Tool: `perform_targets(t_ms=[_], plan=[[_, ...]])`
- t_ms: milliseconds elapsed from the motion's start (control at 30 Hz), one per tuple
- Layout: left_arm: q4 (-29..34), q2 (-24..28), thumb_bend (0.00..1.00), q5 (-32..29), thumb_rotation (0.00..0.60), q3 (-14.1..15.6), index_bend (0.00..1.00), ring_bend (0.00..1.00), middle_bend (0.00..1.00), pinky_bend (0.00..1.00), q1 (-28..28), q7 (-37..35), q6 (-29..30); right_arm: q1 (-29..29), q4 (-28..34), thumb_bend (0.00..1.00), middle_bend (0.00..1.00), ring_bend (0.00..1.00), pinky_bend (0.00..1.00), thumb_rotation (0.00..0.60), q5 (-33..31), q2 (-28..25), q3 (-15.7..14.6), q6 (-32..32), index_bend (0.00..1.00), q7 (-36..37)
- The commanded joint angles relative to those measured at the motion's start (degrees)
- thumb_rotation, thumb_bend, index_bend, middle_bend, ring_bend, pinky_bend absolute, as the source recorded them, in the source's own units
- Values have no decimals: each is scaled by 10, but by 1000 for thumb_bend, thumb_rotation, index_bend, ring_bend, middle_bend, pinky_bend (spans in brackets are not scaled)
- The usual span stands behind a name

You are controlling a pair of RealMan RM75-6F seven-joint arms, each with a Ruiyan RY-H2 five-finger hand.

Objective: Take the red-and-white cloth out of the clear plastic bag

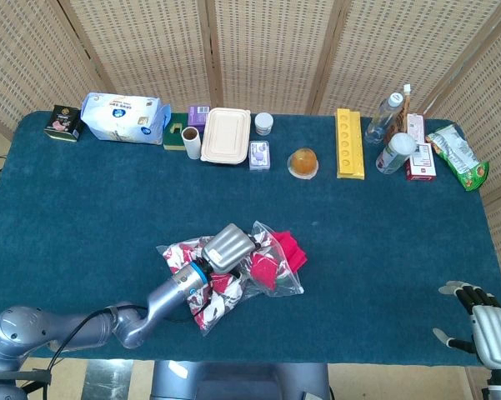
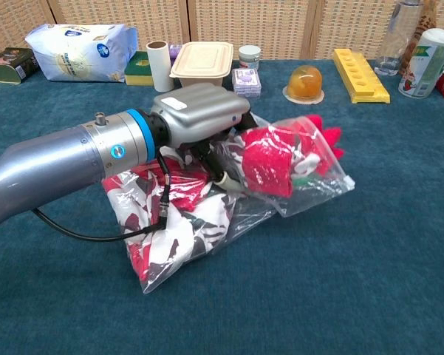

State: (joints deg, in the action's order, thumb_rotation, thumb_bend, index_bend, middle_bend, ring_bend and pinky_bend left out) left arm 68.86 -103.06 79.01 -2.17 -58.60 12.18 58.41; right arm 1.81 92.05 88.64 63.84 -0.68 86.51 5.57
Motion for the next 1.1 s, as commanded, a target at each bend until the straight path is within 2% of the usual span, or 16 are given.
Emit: perform_targets(t_ms=[33,167,300,467,767,1100], plan=[[-135,-35,530,119,600,9,792,657,643,762,25,-178,131,-4,4,133,284,261,289,600,4,-1,1,-4,312,-5],[-227,-55,528,174,600,11,794,657,643,762,19,-263,209,-12,10,132,284,262,291,600,11,-1,3,-9,312,-14],[-353,-82,517,232,600,26,793,657,643,753,-1,-336,286,-27,21,132,284,262,297,600,26,-5,11,-11,312,-31],[-465,-123,496,257,600,43,793,657,643,729,-13,-401,329,-45,39,131,297,282,320,600,41,-15,28,-4,312,-56],[-544,-167,482,270,600,64,793,657,644,708,-33,-427,344,-98,66,124,350,379,403,600,101,-22,63,4,312,-79],[-566,-185,482,265,600,74,793,657,643,708,-48,-428,333,-154,102,115,361,411,445,600,166,-12,60,-40,312,-112]])
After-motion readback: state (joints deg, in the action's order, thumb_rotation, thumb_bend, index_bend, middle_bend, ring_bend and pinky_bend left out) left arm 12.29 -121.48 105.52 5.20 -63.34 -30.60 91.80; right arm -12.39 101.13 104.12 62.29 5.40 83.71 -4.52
